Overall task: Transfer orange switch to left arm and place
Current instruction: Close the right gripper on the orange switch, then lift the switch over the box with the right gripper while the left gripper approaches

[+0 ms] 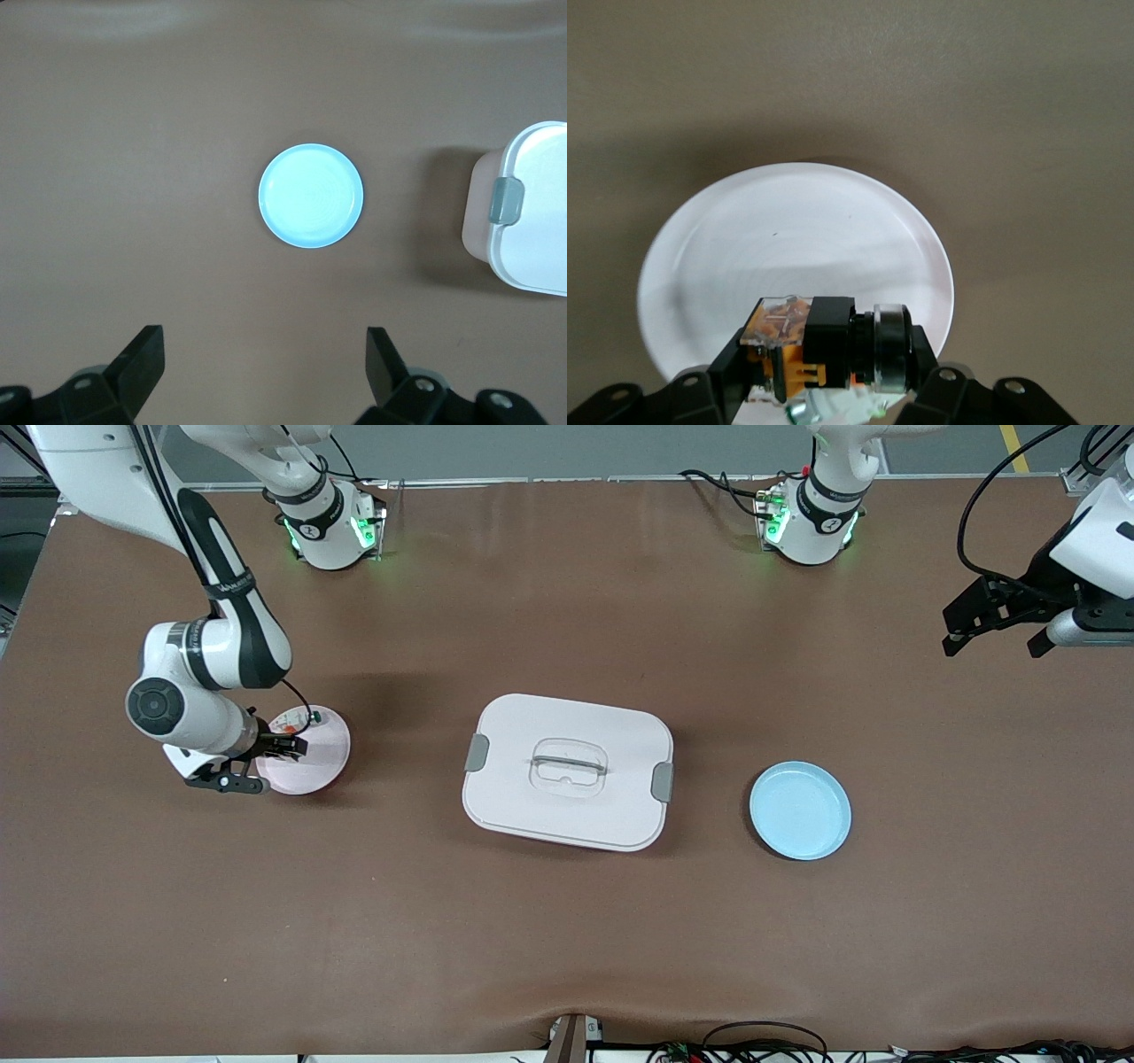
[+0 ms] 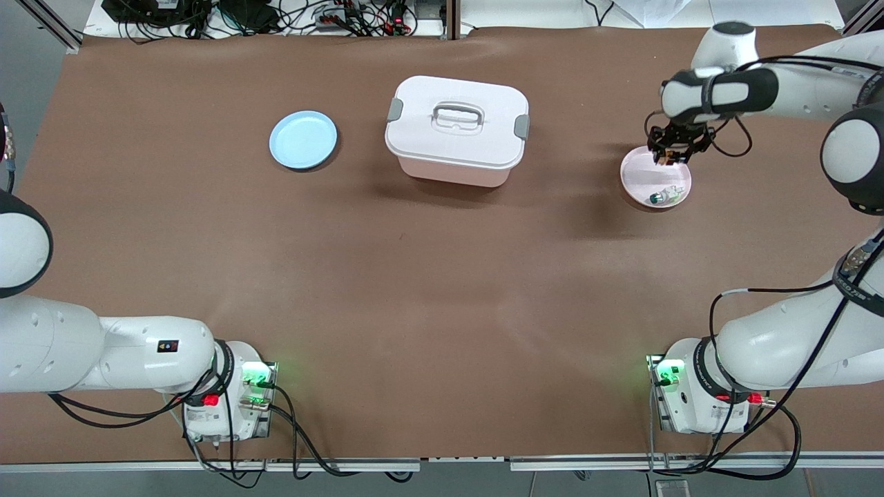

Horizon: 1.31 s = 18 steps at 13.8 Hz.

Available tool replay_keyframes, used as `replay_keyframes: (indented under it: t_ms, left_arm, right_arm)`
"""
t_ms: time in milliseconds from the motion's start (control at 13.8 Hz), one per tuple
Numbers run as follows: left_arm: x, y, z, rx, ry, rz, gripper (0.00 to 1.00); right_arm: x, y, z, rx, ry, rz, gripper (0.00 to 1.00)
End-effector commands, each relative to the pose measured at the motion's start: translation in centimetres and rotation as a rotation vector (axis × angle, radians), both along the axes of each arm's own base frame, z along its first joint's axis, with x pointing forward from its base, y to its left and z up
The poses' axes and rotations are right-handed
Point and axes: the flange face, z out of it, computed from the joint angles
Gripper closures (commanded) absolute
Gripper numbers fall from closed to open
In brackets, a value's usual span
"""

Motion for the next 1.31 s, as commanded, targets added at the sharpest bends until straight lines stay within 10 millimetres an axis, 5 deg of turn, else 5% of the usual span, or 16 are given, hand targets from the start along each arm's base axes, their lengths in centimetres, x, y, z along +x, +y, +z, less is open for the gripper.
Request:
replay_keyframes:
  t_ms: [0, 363, 799, 1234]
  left_arm:
    - [0.2, -0.3, 1.6, -0.051, -0.023, -0.014, 0.0]
    - [-0.2, -1.9, 2.2, -0.183, -0.017, -0.017, 0.0]
    - [0.7, -4.9, 1.0, -0.477, 0.056, -0.025, 0.0]
    - [4.3, -9.5, -5.6, -0.738, 0.226, -0.017, 0.0]
  right_arm:
    - [0.6, 3.4, 4.4, 0.065, 0.022, -0.045, 1.0]
    - [1.4, 13.3, 12.1, 0.111, 0.066, -0.084, 1.0]
    - [0.7, 24.3, 16.8, 0.153, 0.02, -0.303, 1.0]
    - [1.3, 32.7, 22.7, 0.209, 0.003, -0.674, 1.0]
